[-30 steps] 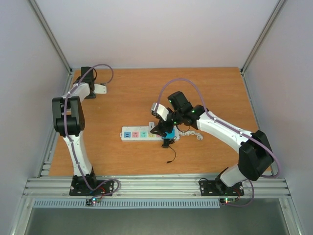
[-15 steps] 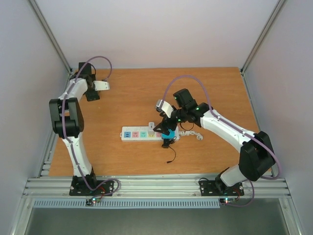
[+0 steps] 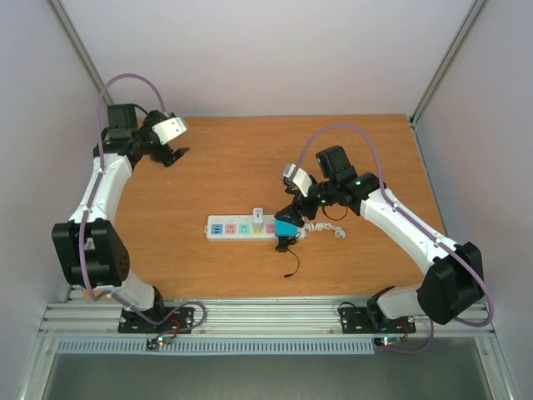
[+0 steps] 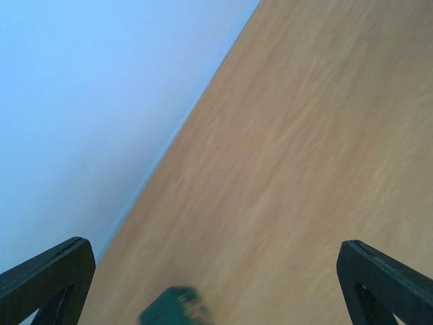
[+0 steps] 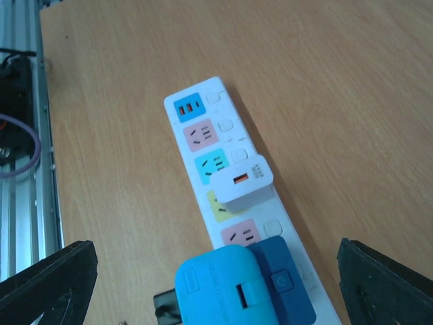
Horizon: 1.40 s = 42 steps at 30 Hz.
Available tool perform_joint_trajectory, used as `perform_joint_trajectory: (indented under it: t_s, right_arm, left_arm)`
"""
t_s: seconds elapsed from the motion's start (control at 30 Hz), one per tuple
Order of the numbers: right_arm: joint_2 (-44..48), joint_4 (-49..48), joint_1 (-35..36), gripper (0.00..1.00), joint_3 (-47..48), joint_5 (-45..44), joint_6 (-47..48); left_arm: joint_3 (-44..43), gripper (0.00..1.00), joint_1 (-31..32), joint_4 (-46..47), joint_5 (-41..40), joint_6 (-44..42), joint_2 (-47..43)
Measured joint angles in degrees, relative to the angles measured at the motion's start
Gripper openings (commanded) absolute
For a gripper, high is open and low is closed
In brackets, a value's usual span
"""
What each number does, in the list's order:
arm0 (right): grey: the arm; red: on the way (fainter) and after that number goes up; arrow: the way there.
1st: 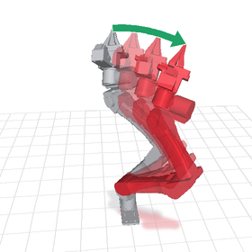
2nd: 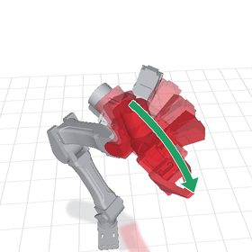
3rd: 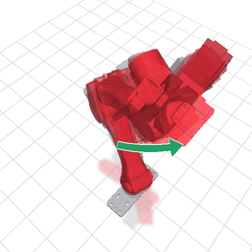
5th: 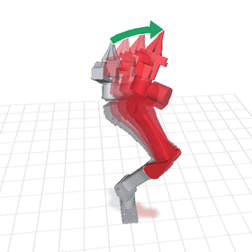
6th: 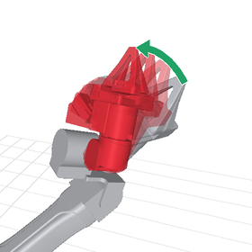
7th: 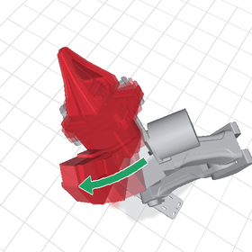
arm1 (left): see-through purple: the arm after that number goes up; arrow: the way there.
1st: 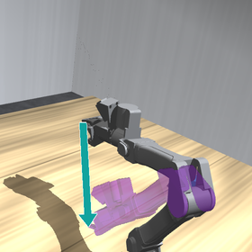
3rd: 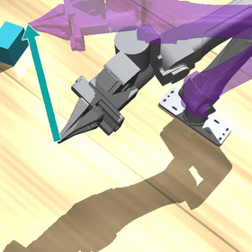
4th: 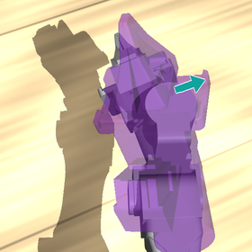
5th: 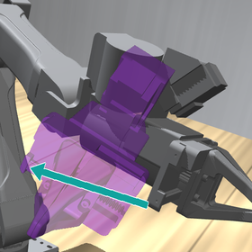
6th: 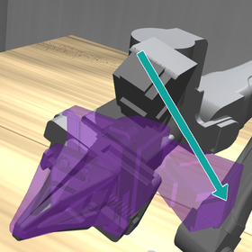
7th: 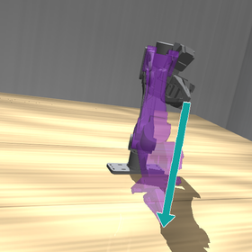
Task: Pull the plug off the socket
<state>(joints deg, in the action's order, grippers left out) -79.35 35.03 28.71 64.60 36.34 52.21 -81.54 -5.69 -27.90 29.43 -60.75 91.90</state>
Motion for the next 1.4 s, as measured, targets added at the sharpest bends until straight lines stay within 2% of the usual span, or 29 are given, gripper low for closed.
perform_joint_trajectory:
  t_s: [0.2, 0.3, 0.37, 0.53, 0.7, 1.13, 1.4]
  right_arm:
    - [0.79, 3.8, -1.11, 0.95, -1.95, -0.68, 5.64]
    - [0.79, 4.92, -1.36, 0.95, -4.81, -1.36, 7.93]
    - [0.81, 5.11, -1.36, 0.94, -6.51, -1.92, 8.9]
    - [0.83, 4.79, -1.36, 0.93, -8.83, -2.58, 10.93]
    - [1.49, 3.65, -1.36, 0.93, -12.09, -3.85, 12.31]
    - [-1.95, 1.38, -1.36, 0.92, -11.23, -3.28, 12.48]
    - [-4.07, 3.63, -5.42, 0.92, -8.68, 0.98, 13.99]
  left_arm:
    - [2.36, 1.0, 2.1, -4.59, 11.82, 4.96, -1.64]
    - [5.97, 1.0, 5.53, -5.49, 14.58, 5.33, -2.36]
    - [11.34, 0.99, 9.51, -5.25, 15.13, 5.77, -3.52]
    - [22.23, 0.92, 18.47, -3.89, 14.93, 6.51, -6.21]
    - [28.96, 0.89, 23.39, 2.1, 13.11, 6.58, -9.84]
    - [30.18, 0.87, 30.08, 6.43, 11.19, 6.08, -6.43]
    - [35.19, 0.92, 38.8, 17.66, 6.93, 6.19, -7.43]
